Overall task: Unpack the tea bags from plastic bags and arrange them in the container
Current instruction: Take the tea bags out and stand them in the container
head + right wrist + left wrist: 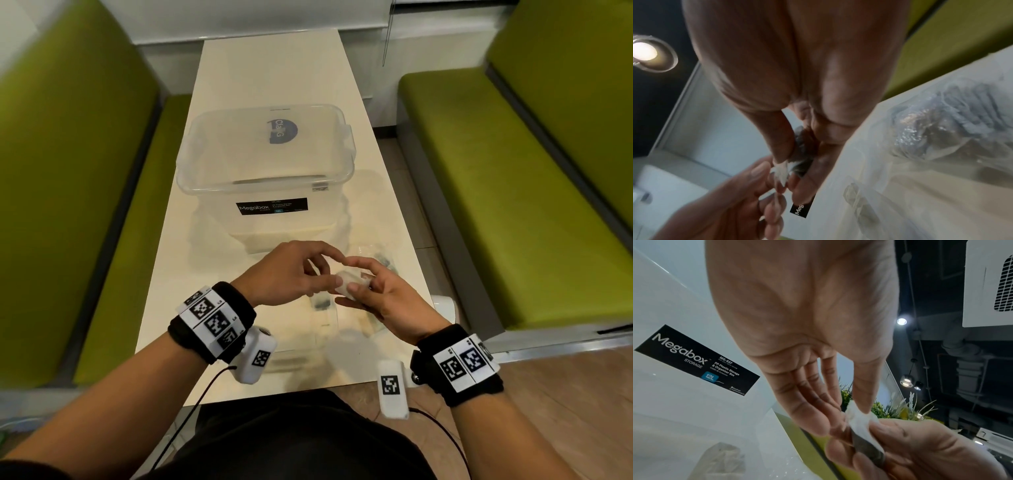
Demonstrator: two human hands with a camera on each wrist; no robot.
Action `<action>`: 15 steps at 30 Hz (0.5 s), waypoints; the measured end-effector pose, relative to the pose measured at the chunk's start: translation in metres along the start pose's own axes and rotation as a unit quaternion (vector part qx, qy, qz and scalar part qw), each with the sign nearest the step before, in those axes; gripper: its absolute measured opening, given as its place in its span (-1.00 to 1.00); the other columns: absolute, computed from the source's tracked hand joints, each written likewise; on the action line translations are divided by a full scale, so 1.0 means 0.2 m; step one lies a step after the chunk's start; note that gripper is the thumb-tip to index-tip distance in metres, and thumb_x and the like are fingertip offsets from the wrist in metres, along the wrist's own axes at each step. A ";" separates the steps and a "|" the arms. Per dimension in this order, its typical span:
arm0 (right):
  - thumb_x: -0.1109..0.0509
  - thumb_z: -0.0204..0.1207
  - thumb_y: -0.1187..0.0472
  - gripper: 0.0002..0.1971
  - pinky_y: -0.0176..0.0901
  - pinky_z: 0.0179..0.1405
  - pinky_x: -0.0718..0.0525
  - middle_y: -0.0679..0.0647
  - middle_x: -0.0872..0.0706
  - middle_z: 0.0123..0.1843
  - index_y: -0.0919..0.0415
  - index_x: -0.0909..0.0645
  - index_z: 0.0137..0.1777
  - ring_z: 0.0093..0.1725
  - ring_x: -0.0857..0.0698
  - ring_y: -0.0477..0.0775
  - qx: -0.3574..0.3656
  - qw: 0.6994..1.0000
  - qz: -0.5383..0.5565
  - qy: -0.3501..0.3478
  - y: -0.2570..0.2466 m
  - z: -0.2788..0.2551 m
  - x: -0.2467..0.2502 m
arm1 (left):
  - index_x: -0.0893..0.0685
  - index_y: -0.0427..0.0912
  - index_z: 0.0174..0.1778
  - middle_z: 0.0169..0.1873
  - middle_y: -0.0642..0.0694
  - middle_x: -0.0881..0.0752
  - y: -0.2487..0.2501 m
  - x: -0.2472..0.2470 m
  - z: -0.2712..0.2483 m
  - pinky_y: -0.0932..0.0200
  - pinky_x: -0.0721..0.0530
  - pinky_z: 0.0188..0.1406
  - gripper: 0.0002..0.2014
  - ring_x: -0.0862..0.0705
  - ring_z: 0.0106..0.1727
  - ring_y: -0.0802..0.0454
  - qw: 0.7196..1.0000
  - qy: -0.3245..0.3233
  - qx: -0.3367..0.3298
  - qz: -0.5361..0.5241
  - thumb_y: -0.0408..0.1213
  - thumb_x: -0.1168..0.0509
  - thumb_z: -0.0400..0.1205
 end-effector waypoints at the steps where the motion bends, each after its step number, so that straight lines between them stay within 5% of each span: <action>1: -0.33 0.72 0.37 -0.56 -0.08 0.31 -0.75 0.46 -0.74 0.31 0.18 -0.43 0.57 0.33 -0.78 0.30 0.010 1.000 -0.022 -0.003 -0.01 0.00 -0.02 | -0.76 0.15 0.22 -0.22 0.01 -0.80 0.00 0.00 -0.01 0.21 -0.70 -0.23 -0.70 -0.70 -0.37 0.19 1.000 -0.003 -0.001 -0.012 -0.04 -0.56 0.57; 8: -0.49 0.60 0.33 -0.48 0.01 0.43 -0.69 0.24 -0.79 0.34 0.10 -0.48 0.53 0.31 -0.80 0.26 0.032 0.998 -0.050 -0.006 -0.07 0.00 -0.07 | -0.79 0.01 0.00 -0.44 -0.03 -0.75 0.02 0.04 -0.07 -0.01 -0.69 -0.17 -0.93 -0.70 -0.41 -0.02 0.998 0.025 -0.013 -0.058 -0.15 -0.51 0.64; 12: -0.47 0.51 -0.08 -0.41 0.08 0.17 -0.81 0.33 -0.81 0.24 0.28 -0.56 0.43 0.24 -0.79 0.44 -0.029 0.996 0.088 -0.020 -0.06 -0.02 -0.10 | -0.78 -0.11 0.05 -0.16 -0.10 -0.88 0.04 0.08 -0.13 -0.06 -0.78 0.17 -0.90 -0.86 -0.12 -0.04 0.996 0.031 -0.043 -0.073 -0.38 -0.44 0.67; 15: -0.31 0.61 -0.22 -0.42 0.00 -0.06 -0.84 0.39 -0.76 0.14 0.31 -0.65 0.31 0.04 -0.83 0.40 -0.081 0.991 0.111 -0.007 -0.05 -0.02 -0.09 | -0.79 -0.13 0.06 -0.07 -0.06 -0.89 0.07 0.10 -0.15 0.00 -0.77 0.23 -0.87 -0.87 0.00 0.01 0.996 0.024 -0.063 -0.061 -0.42 -0.45 0.65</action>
Point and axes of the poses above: each hand's wrist, its own z-axis towards the middle knuckle, its own x-axis out of the back of the hand, y = z × x, the point moved 7 cm from there along z, towards the middle knuckle
